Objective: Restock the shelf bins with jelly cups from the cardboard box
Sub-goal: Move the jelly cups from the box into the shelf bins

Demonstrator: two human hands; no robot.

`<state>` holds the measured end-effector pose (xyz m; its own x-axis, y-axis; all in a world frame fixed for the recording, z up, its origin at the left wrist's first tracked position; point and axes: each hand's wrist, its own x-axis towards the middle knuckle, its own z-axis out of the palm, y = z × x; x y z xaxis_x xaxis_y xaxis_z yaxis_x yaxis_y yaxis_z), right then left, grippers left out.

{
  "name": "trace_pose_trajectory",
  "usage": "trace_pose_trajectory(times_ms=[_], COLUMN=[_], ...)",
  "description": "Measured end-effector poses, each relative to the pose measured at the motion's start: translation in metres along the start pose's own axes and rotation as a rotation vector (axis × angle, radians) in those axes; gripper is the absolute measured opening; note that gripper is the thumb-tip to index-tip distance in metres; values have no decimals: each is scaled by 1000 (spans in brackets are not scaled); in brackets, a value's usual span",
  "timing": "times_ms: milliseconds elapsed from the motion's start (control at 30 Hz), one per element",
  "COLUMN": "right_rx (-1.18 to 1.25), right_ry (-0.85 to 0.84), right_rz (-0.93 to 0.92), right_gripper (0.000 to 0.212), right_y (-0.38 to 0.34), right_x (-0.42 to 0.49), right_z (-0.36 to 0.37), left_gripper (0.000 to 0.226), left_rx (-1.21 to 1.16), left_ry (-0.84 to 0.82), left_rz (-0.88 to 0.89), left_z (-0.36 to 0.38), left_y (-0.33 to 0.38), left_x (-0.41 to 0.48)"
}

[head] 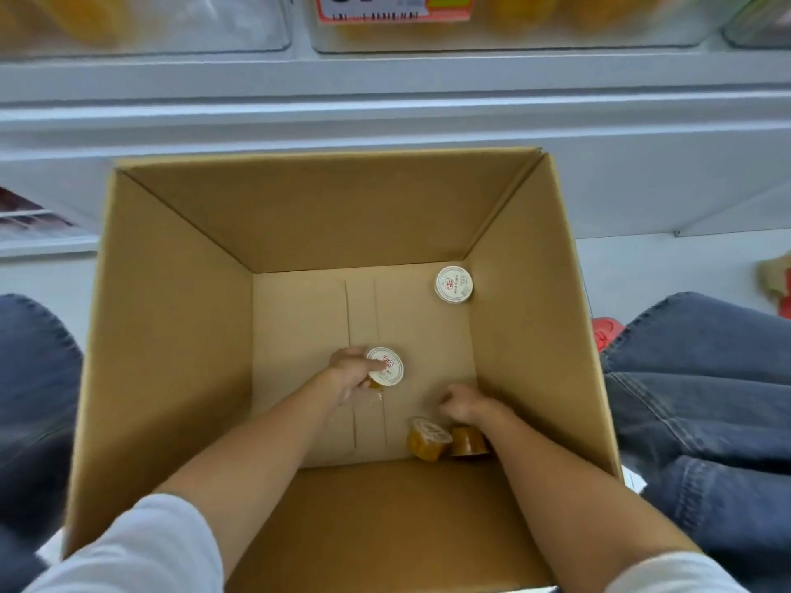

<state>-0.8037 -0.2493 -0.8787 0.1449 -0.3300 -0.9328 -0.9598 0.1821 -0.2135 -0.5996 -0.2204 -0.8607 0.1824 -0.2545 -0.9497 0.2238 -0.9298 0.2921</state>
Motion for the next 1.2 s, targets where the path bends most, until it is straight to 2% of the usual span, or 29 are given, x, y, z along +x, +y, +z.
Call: trace_pose_trajectory(times_ms=[100, 133, 167, 233, 300, 333, 433, 533, 633, 733, 833, 900, 967, 1067, 1133, 1200], right_rx=[-134, -215, -299, -418, -450, -431, -390, -423, -374, -315, -199, -132, -102, -88, -73, -25], right_ry=[-173, -181, -172, -118, -71, -65, -85, -71, -27, 123, 295, 454, 624, 816, 918, 1009], right_rz=[28, 21, 13, -11, -39, -51, -41, -23, -47, -77, -259, -413, -590, -830, -957, -1094], right_gripper=[95, 102, 100, 72, 46, 41, 57, 71, 77, 74, 47, 42, 45, 53, 51, 49], right_y=[-8, -11, -14, -20, -26, -29, -32, -28, -31, -49, -86, -121, -159, -209, -241, -276], right_x=[-8, -10, -11, -8, -7, -8, -7, -3, -2, -13, -41, -78, -124, -187, -224, -252], right_z=[12, 15, 18, 23, 22, 19, 17, 29, 27, 3, -34, -56, -72, -90, -100, -111], left_gripper=[30, 28, 28, 27, 24, 21, 18, 25, 28, 30, 42, 43, 34, 32, 42, 39], left_rx=[52, 60, 62, 66, 64, 59, 37, 24, 19, -6, -33, -10, 33, 112, 83, 46], left_ry=[67, 85, 97, 122, 126, 124, 116, 100, 94, 119, 161, 218, 334, 549, 675, 783], left_rz=[-27, -31, -30, -27, -32, -26, 13, 46, 59, 115, 238, 348, 502, 804, 1049, 1284], left_z=[-45, -58, -69, -85, -95, -98, -98, -93, -91, -93, -97, -103, -115, -140, -162, -186], left_y=[-4, -8, -10, -15, -16, -15, -10, -7, 0, 14, 36, 55, 78, 110, 129, 149], left_x=[-9, -10, -12, -13, -16, -17, -25, -31, -39, -49, -63, -85, -118, -182, -225, -265])
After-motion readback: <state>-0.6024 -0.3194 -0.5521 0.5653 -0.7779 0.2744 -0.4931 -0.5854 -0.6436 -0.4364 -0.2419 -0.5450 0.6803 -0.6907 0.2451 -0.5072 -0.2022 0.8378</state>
